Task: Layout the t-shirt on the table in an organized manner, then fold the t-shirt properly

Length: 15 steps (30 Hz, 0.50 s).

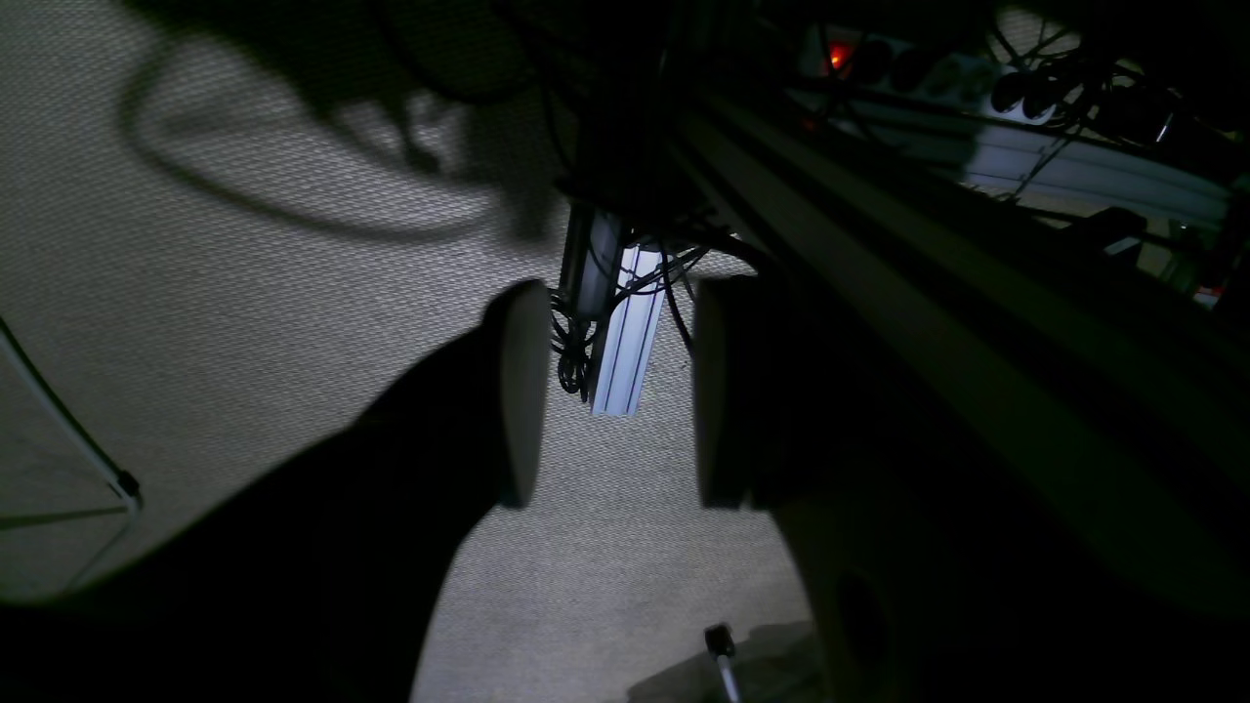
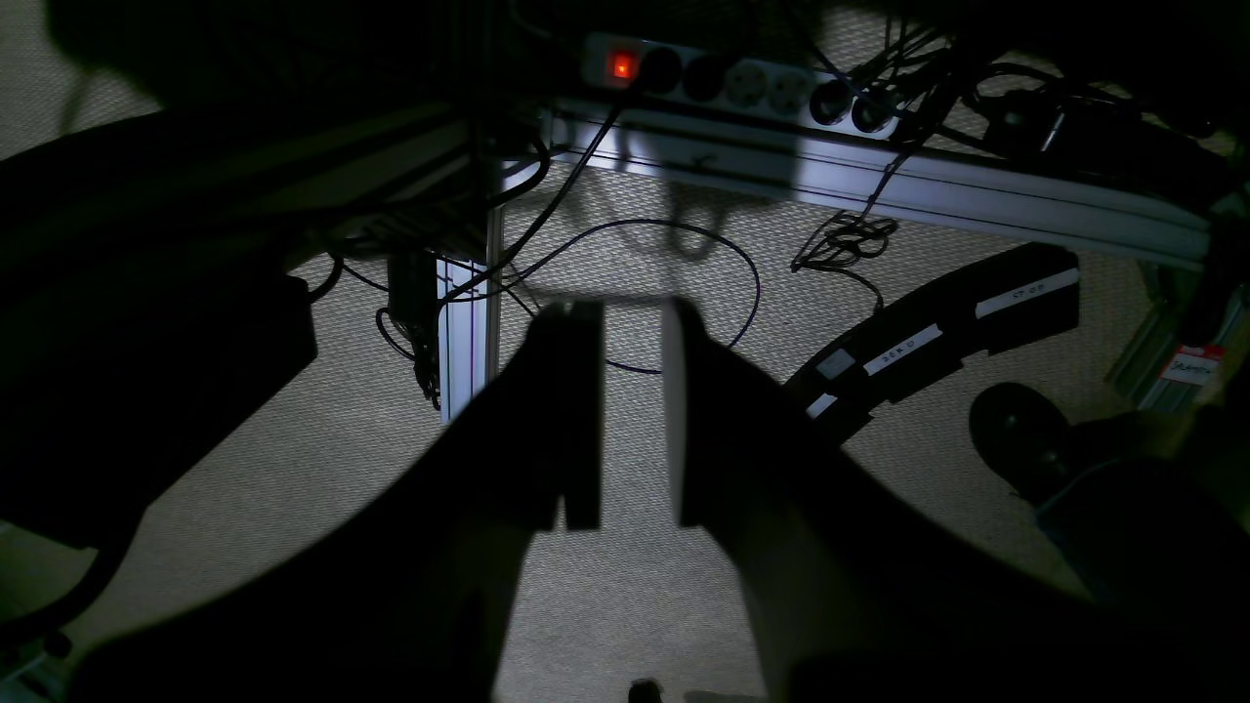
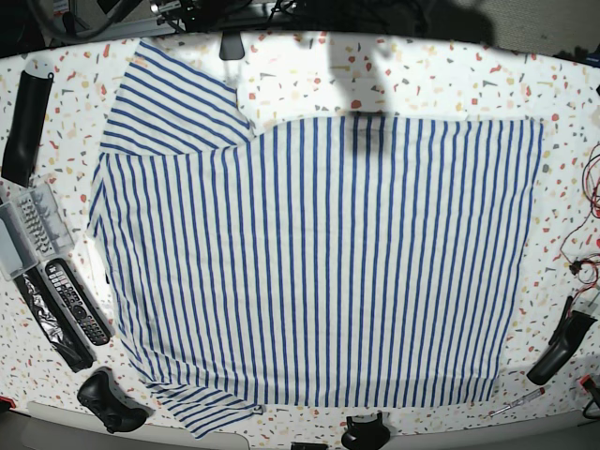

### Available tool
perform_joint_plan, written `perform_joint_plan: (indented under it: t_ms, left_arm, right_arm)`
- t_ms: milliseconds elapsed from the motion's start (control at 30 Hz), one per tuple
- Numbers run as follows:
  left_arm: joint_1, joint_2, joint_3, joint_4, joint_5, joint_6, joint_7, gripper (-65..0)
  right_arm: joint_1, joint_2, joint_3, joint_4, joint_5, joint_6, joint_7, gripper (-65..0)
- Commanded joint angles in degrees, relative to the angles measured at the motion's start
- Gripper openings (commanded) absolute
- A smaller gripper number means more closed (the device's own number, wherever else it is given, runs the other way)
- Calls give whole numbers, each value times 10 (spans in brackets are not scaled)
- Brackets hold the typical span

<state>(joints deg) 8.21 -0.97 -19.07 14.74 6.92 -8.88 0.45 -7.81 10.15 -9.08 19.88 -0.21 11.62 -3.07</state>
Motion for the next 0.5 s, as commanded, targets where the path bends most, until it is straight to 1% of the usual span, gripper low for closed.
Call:
perform_joint_plan:
  t_ms: [0, 467]
  left_arm:
    - [2, 0, 1, 2, 2, -1, 0, -435]
    - [6, 0, 1, 6, 1, -1, -3, -435]
  right_arm:
    - [-2, 3, 0, 3, 0, 1, 2, -543]
    - [-10, 2, 0, 3, 0, 1, 4, -543]
